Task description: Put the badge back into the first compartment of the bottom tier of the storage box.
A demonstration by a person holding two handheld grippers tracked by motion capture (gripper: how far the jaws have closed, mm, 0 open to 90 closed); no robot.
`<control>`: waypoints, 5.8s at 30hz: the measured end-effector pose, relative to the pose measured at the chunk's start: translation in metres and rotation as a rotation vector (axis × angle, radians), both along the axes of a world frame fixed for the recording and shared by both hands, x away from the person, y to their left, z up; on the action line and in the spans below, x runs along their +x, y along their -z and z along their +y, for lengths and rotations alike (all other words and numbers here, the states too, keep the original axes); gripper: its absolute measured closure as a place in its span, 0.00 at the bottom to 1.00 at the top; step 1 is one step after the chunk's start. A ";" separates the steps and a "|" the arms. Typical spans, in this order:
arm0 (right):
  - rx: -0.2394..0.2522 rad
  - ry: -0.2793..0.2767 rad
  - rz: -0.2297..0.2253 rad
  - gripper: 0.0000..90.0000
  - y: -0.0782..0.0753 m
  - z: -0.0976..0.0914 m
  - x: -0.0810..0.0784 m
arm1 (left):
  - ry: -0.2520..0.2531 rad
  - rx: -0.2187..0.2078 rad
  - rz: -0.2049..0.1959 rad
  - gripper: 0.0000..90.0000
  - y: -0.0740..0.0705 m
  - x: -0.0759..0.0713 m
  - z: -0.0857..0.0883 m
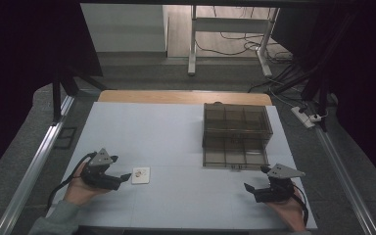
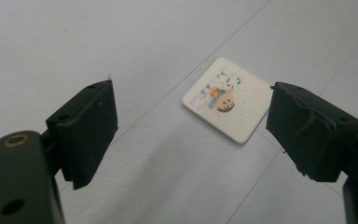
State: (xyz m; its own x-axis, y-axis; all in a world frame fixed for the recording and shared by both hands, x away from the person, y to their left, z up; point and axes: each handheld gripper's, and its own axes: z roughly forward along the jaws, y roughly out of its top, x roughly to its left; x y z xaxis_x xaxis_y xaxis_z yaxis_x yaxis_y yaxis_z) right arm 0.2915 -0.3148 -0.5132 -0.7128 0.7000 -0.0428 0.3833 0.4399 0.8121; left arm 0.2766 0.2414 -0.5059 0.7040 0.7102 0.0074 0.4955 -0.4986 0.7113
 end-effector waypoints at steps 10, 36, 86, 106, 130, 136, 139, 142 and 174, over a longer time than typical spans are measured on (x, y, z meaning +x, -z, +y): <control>-0.007 0.001 0.002 0.09 0.001 0.001 0.001 | 0.057 0.022 0.030 0.19 0.000 0.010 -0.009; -0.009 0.004 0.003 0.08 0.001 0.002 0.000 | 0.183 0.092 0.062 0.20 0.001 0.034 -0.026; -0.008 -0.006 0.048 0.08 0.004 0.002 0.001 | 0.394 0.214 0.200 0.19 0.021 0.057 -0.065; 0.006 -0.008 0.047 0.08 0.002 0.000 0.000 | 0.369 0.241 0.198 0.37 0.019 0.054 -0.061; 0.006 -0.008 0.050 0.08 0.003 0.000 0.001 | 0.310 0.101 0.135 0.36 0.002 0.051 -0.054; 0.003 -0.008 0.048 0.08 0.003 0.000 0.000 | 0.295 0.058 0.110 0.36 -0.004 0.050 -0.052; 0.003 -0.009 0.048 0.08 0.003 0.000 0.000 | 0.280 0.032 0.104 0.36 -0.005 0.050 -0.051; 0.003 -0.010 0.049 0.08 0.003 0.000 0.000 | 0.273 0.018 0.097 0.36 -0.007 0.050 -0.050; 0.002 -0.014 0.052 0.08 0.004 0.001 0.001 | 0.254 -0.081 0.052 0.36 -0.023 0.048 -0.055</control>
